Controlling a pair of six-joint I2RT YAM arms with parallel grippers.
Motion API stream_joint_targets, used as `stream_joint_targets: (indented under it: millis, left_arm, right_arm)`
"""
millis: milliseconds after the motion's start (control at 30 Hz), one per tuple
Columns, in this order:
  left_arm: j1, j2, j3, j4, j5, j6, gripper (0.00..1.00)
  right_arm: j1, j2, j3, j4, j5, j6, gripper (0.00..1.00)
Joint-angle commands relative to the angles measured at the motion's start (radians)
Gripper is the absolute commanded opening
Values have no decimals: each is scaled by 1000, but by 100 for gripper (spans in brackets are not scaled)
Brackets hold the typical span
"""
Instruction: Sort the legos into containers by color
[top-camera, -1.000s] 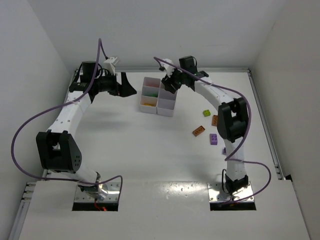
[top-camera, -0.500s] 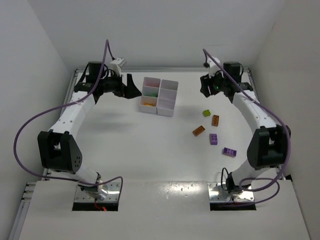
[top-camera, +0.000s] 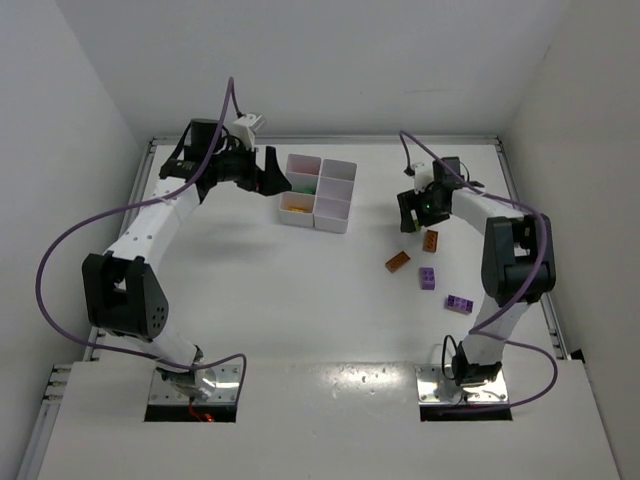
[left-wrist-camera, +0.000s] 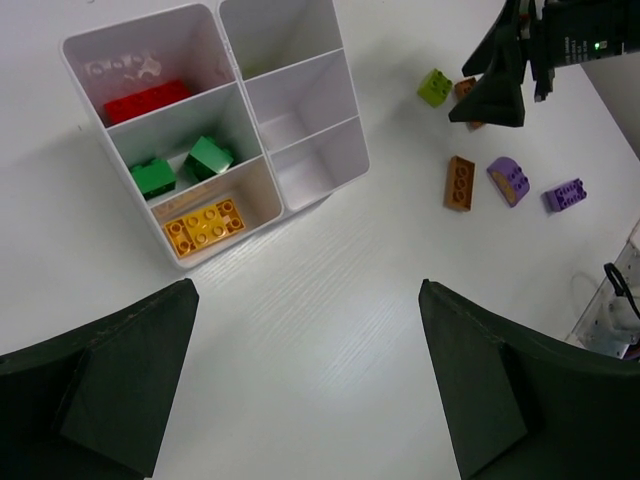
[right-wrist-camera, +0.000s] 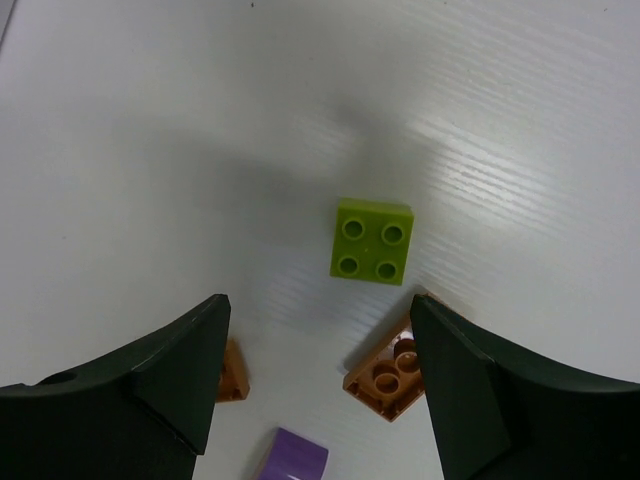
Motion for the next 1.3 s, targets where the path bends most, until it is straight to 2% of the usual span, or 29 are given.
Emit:
stream_joint_targets:
  millis: [0, 233, 367, 400, 500, 533, 600, 633, 800, 867, 1033, 1267]
  left_arm:
    - [-7, -1, 47, 6, -7, 5, 100]
    - [-7, 19, 56, 6, -16, 15, 100]
    - [-7, 19, 56, -3, -25, 15, 100]
    - [-7, 19, 56, -3, -25, 24, 100]
    - [-7, 19, 56, -3, -35, 24, 100]
    - [-7, 19, 56, -3, -35, 34, 100]
    - [-7, 19, 56, -3, -35, 34, 100]
    - [-7, 19, 56, -3, -35, 34, 100]
    - [-7, 1, 33, -3, -26, 44, 100]
    - [-7, -8, 22, -3, -13, 44, 100]
    - [-7, -8, 22, -3, -13, 67, 100]
    - [-7, 1, 53, -12, -13, 67, 100]
  right_arm:
    - [-6, 38, 66, 40, 1, 16, 73]
    - [-6, 107, 77, 60, 13, -3, 72]
    - [-6, 144, 98, 79, 26, -25, 63]
    - [-6, 144, 98, 79, 26, -25, 53]
    - [-6, 144, 109, 89, 14, -34, 36]
    - [-6, 127, 109, 89, 14, -34, 23]
    - [5, 72, 109, 111, -22, -34, 11]
    - [5, 47, 109, 111, -49, -34, 9]
    - [136, -109, 242, 99, -186, 7, 8]
    - [181, -119, 327, 123, -230, 44, 9]
    - [305, 44, 630, 23, -230, 99, 9]
    - [350, 171, 680, 39, -186, 136, 9]
